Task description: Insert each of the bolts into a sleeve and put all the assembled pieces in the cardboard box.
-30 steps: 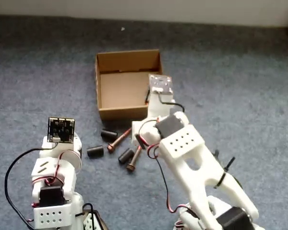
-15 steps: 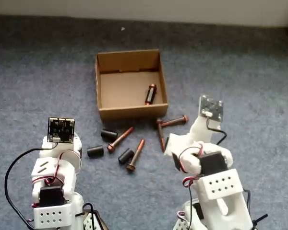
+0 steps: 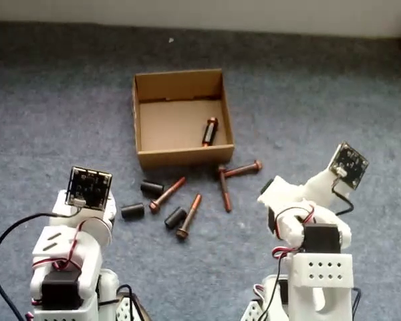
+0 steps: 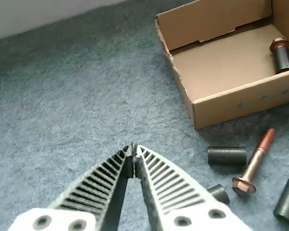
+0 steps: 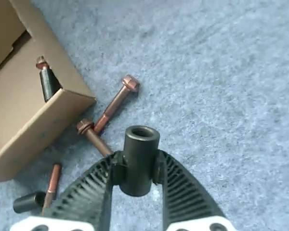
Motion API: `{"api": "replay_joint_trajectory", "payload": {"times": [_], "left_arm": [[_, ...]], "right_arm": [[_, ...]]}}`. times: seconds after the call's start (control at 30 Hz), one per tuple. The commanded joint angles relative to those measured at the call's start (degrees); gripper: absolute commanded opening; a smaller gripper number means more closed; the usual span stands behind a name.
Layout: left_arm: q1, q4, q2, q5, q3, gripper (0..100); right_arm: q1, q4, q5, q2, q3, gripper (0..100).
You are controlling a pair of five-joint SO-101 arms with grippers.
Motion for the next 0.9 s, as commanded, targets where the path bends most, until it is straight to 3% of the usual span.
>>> {"api": "replay_joint_trajectory", "payload": {"times": [0.0, 0.27, 0.47, 0.67, 0.87], "left_arm": [[2.8, 0.4, -0.2, -0.6, -4.9, 5], [6.6, 1.0, 6.9, -0.7, -11.4, 4], [17.5, 0.9, 31.4, -0.1, -22.2, 4], [25.9, -2.5, 55.4, 8.1, -32.4, 4], [31.0, -10.0, 74.8, 16.0, -40.8, 4]], "right_arm": [[3.9, -2.2, -3.4, -1.2, -0.4, 0.5], [8.7, -5.9, -7.7, -1.0, -0.3, 0.5], [8.7, -7.3, -8.8, -1.3, 1.5, 0.5], [11.3, -15.2, -8.9, -1.3, 6.7, 0.5], [13.3, -15.6, -8.9, -1.3, 7.2, 0.5]]}}
